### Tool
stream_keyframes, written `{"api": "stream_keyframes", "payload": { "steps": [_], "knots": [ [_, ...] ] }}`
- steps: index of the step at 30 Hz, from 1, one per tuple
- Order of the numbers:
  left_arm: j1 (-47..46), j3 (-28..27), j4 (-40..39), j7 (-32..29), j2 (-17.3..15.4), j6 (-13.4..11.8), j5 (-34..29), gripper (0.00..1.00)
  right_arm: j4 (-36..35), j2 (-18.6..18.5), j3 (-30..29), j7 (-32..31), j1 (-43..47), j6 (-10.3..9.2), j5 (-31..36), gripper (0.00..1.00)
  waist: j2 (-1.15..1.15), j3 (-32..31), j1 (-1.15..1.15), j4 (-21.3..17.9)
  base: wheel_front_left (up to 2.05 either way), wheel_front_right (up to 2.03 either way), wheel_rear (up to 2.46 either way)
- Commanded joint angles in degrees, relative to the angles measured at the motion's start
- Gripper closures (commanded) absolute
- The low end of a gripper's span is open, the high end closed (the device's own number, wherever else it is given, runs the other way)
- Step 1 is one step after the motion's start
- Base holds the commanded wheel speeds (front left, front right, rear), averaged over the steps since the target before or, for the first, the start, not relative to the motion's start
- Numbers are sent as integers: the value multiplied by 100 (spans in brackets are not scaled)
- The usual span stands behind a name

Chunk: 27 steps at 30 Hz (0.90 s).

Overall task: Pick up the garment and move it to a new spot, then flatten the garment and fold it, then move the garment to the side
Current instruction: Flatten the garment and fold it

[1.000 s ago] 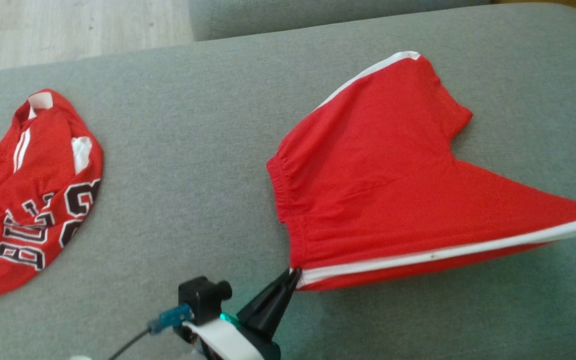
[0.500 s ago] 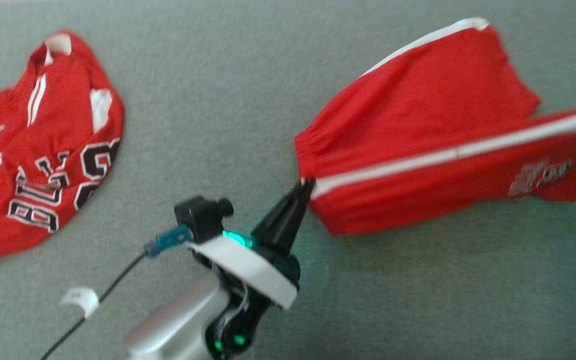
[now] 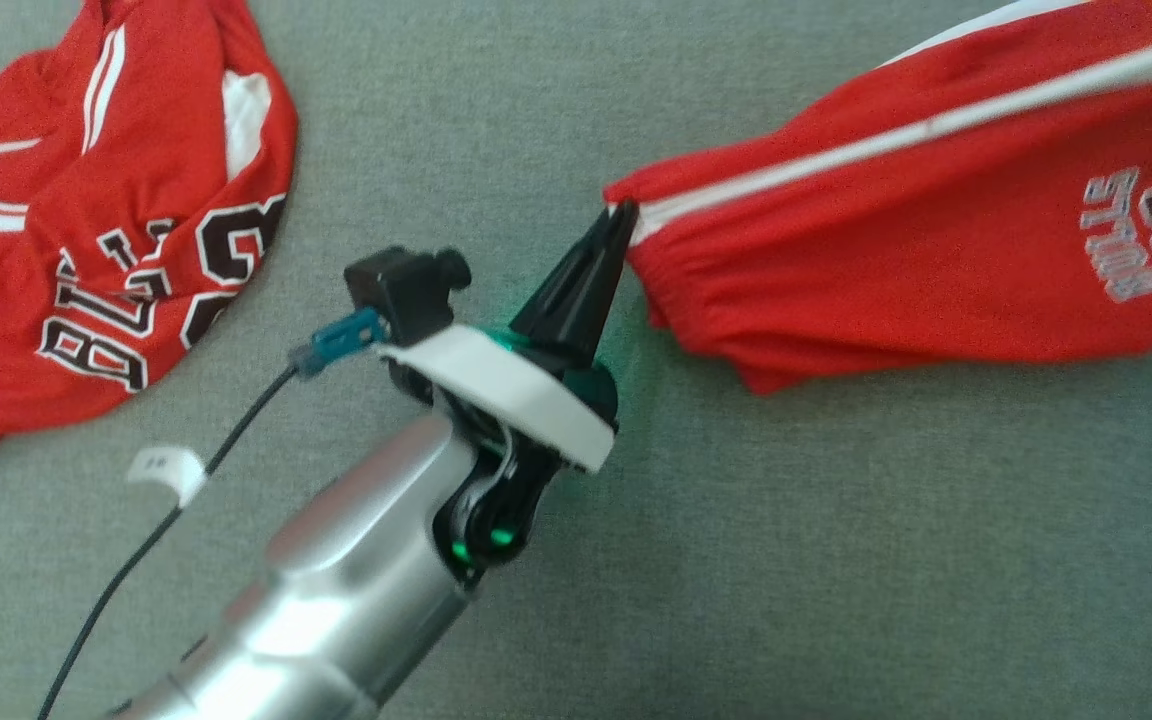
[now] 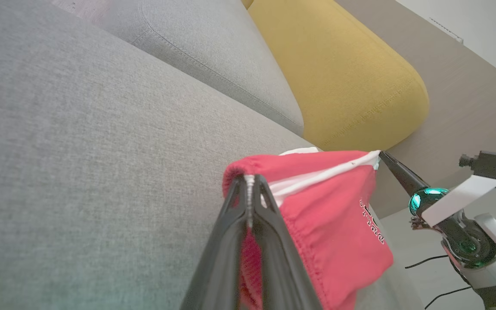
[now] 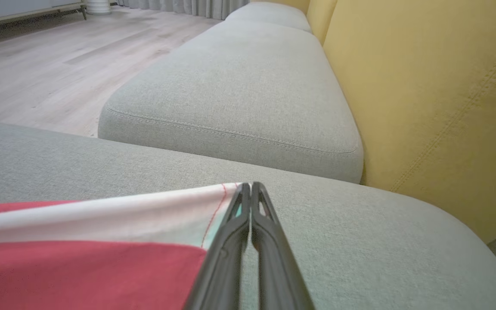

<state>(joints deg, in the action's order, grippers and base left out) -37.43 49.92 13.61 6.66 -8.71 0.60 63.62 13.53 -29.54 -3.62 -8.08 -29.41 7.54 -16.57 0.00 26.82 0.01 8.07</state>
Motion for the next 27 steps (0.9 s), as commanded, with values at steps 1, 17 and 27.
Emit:
{"api": "stream_keyframes", "payload": {
  "steps": [1,17,27],
  "knots": [
    [-248,-232,-13,11,5,52,5,100,-27,-220,147,-1,-261,-5,39,100,0,132,-1,88,0,0,0],
    [-920,-186,1213,490,402,245,-298,21,1516,-143,789,497,-1460,-5,-41,0,0,275,-1,129,0,0,0],
    [-198,-801,700,830,376,-562,-2071,0,1637,-49,252,718,-563,-5,-668,0,0,-150,-1,220,0,0,0]
  ]
}}
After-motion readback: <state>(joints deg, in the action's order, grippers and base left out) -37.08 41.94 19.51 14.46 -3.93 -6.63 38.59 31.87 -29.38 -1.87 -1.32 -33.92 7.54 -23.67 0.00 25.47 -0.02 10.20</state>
